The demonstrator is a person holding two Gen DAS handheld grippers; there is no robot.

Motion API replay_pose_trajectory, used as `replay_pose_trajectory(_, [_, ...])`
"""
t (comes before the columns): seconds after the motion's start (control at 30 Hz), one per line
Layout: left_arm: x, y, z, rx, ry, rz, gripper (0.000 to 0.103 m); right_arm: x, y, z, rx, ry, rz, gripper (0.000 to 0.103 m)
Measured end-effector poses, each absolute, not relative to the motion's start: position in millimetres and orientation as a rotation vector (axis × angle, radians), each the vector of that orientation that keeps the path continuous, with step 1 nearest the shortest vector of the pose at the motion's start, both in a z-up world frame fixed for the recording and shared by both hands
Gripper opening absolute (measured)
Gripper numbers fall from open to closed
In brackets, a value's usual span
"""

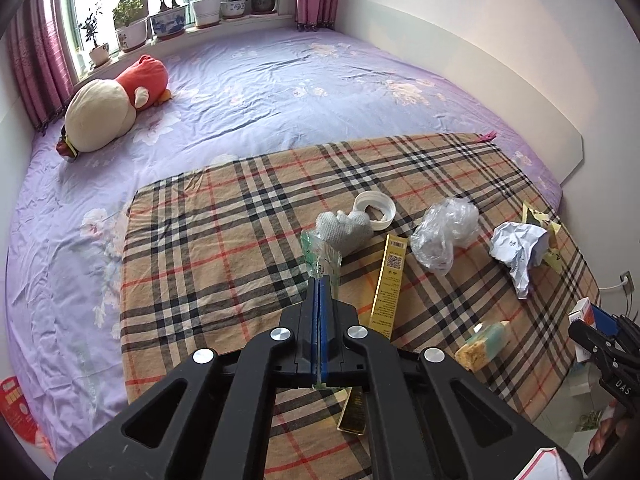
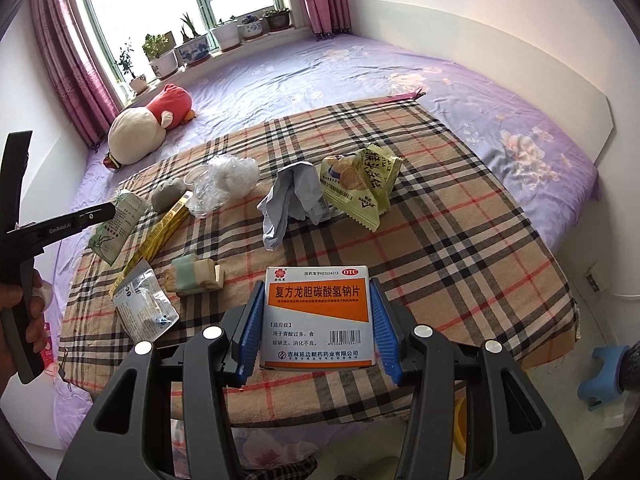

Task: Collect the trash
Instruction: 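Carry the medicine box and green packet with both tools over the yellow wastebasket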

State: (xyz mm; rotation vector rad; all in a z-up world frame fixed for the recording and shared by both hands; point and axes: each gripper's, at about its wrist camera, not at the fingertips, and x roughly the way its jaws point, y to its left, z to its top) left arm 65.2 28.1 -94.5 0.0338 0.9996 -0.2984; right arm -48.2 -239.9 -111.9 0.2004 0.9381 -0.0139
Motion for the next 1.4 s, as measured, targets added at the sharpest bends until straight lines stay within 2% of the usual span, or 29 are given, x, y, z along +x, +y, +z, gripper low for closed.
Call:
replay_pose_trajectory(0.4, [19.3, -61.6, -27.6, 0.203, 0.878, -0.598, 0.002, -90.0, -287.3, -76.1, 0.272, 0.847, -0.056, 0.051])
replay_pose_trajectory(0.8, [-78.5, -224.1, -22.4, 0.390, 0.872, -1.050, 0.002, -197.0, -397.8, -81.4, 0.395, 0.827, -0.251, 0.051])
replay_pose_trajectory(1.1, [-156.9, -339.5, -83.7, 0.547, 0.957, -1.290, 0.002, -267.3, -486.4, -134.6, 0.458, 0.919, -0.332, 0.051])
replay_pose_trajectory(1.4, [-182.3, -422.1, -207.1, 0.686, 1.156, -1.320, 0.002, -279.3, -543.4, -257.9, 0.514, 1.109, -0.296, 0.051])
